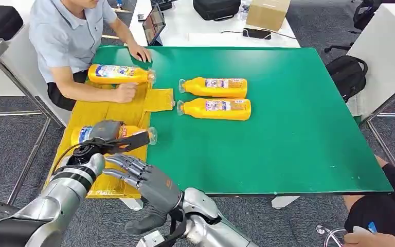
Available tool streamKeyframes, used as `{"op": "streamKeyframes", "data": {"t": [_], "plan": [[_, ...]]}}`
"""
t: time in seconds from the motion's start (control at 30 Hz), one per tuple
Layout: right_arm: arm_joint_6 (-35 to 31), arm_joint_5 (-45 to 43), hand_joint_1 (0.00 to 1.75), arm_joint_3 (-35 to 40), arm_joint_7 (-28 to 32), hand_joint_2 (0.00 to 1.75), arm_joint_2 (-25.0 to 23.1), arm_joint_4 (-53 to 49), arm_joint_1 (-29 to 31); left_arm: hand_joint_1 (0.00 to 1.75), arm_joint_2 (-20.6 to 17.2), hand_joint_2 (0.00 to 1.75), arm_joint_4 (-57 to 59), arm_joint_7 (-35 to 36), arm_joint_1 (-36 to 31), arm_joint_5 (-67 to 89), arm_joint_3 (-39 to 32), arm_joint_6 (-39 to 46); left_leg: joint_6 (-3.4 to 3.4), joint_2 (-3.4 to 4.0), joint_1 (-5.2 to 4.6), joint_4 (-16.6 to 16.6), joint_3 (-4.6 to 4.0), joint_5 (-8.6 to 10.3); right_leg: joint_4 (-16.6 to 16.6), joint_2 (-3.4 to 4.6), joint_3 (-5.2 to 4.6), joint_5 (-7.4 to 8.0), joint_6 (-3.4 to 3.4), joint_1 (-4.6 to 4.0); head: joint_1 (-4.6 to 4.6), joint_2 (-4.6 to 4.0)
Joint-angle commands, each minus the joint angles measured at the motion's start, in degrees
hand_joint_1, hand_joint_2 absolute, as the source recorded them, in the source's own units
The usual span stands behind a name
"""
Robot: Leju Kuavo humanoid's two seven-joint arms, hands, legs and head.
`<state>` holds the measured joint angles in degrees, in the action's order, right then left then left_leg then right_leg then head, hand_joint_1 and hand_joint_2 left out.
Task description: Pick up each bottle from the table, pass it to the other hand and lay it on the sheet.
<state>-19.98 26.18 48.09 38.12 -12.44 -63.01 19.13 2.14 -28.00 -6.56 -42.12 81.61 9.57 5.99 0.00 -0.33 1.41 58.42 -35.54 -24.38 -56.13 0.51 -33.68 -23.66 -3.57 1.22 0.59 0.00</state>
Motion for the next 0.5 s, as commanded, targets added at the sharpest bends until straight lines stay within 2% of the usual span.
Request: {"op": "streamKeyframes", "data": {"t": [0.03, 0.13, 0.17, 0.2, 0.23, 0.3, 0.37, 0.4, 0.5], "plan": [[0.05, -1.82, 0.00, 3.89, 1.88, 0.00, 2.15, 2.91, 3.22, 1.75, -0.92, 1.75, 9.19, -0.04, -3.47, 0.71, 3.82, -2.17, 0.07, 0.07, -0.02, -0.03, 0.15, -0.03, 0.02, 0.01, 0.13, -0.02, 0.11, -0.01, 0.02, 0.00], [0.40, -3.08, 0.00, 5.30, 1.88, 0.00, 2.35, 3.25, 3.96, 1.66, -1.08, 1.75, 10.37, -3.53, -2.90, -3.55, 0.82, -5.75, 0.09, 0.11, -0.01, -0.05, 0.24, -0.05, 0.05, 0.02, 0.23, -0.03, 0.16, -0.03, 0.00, 0.00], [0.55, -3.44, 0.00, 5.73, 1.88, 0.00, 2.45, 3.24, 4.12, 1.40, -1.23, 1.75, 10.63, -4.37, -2.86, -5.07, -0.39, -6.86, 0.08, 0.11, -0.01, -0.06, 0.26, -0.05, 0.06, 0.03, 0.24, -0.02, 0.16, -0.03, 0.02, 0.00], [0.92, -4.65, 0.00, 7.19, 1.88, 0.00, 2.52, 3.41, 4.74, 0.07, -1.76, 1.75, 11.30, -8.35, -2.92, -10.07, -4.11, -10.44, 0.06, 0.15, -0.02, -0.06, 0.20, -0.04, 0.05, 0.10, 0.19, 0.00, 0.11, -0.01, 0.00, 0.00], [0.76, -5.24, 0.00, 7.93, 1.88, 0.00, 2.57, 3.61, 5.08, 0.00, -2.34, 1.75, 11.52, -10.36, -3.03, -12.03, -5.41, -12.64, 0.08, 0.22, -0.03, -0.09, 0.30, -0.06, 0.06, 0.14, 0.26, 0.00, 0.16, -0.01, -0.02, 0.00], [0.44, -7.38, 0.00, 10.49, 1.88, 0.00, 2.62, 4.13, 6.31, 0.00, -4.49, 1.75, 12.00, -15.77, -3.73, -16.58, -7.67, -19.46, 0.07, 0.24, -0.02, -0.10, 0.36, -0.07, 0.06, 0.18, 0.32, 0.00, 0.18, -0.01, 0.00, 0.00], [0.17, -8.02, 0.00, 11.22, 1.88, 0.00, 2.66, 4.30, 6.70, 0.00, -5.49, 1.75, 11.96, -17.43, -4.14, -17.15, -7.46, -21.40, 0.07, 0.35, -0.02, -0.10, 0.38, -0.08, 0.04, 0.30, 0.30, 0.03, 0.20, -0.02, 0.00, 0.00], [0.03, -8.79, 0.00, 12.18, 1.88, 0.00, 2.72, 4.32, 7.15, 0.00, -6.48, 1.75, 12.06, -21.19, -4.92, -19.49, -8.32, -25.78, 0.06, 0.28, -0.02, -0.08, 0.36, -0.07, 0.01, 0.24, 0.30, 0.02, 0.17, -0.01, 0.02, 0.00], [0.20, -9.62, 0.00, 12.78, 1.88, 0.00, 2.96, 4.00, 7.35, 0.00, -7.49, 1.75, 11.87, -23.24, -5.43, -21.31, -9.05, -29.63, 0.04, 0.15, 0.00, -0.06, 0.38, -0.02, -0.02, 0.13, 0.33, 0.02, 0.13, -0.02, 0.02, 0.00]]}}
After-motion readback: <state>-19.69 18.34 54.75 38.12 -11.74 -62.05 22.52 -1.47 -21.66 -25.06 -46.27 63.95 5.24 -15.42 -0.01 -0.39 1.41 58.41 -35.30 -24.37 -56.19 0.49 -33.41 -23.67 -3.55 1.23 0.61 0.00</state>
